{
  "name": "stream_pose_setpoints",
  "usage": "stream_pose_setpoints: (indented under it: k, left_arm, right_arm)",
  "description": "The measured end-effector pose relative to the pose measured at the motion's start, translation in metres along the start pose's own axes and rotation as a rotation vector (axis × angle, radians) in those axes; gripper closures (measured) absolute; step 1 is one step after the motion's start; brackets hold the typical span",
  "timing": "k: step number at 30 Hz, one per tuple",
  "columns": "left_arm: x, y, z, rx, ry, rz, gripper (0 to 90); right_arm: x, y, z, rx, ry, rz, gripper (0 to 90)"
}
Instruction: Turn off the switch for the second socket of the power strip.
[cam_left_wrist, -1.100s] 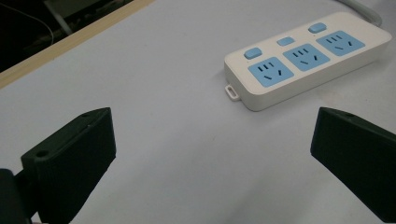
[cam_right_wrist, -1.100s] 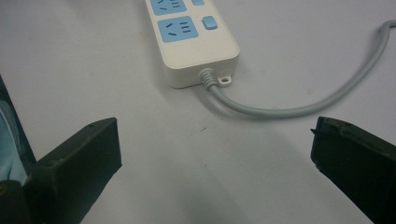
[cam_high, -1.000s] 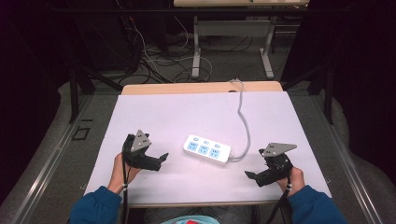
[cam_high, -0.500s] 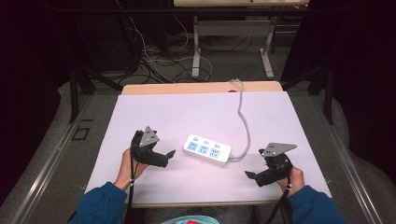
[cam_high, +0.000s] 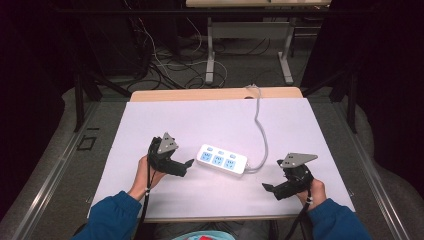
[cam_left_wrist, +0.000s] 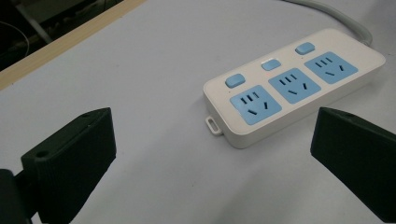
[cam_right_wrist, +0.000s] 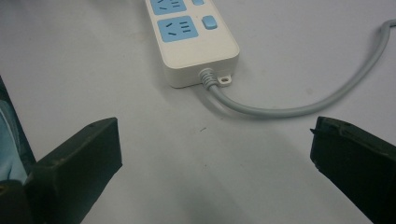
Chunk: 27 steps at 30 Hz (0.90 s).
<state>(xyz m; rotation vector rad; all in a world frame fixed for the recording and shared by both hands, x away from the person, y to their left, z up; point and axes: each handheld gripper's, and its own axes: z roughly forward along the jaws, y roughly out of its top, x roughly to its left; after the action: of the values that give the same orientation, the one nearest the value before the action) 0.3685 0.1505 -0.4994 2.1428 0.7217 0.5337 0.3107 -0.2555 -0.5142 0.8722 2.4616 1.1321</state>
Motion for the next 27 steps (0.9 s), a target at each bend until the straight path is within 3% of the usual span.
stream_pose_setpoints:
  k: [27]
  left_arm:
    - [0.002, 0.018, 0.029, 0.019, -0.023, -0.022, 0.1]
  right_arm:
    - [-0.001, 0.0, 0.0, -0.007, -0.003, -0.003, 1.4]
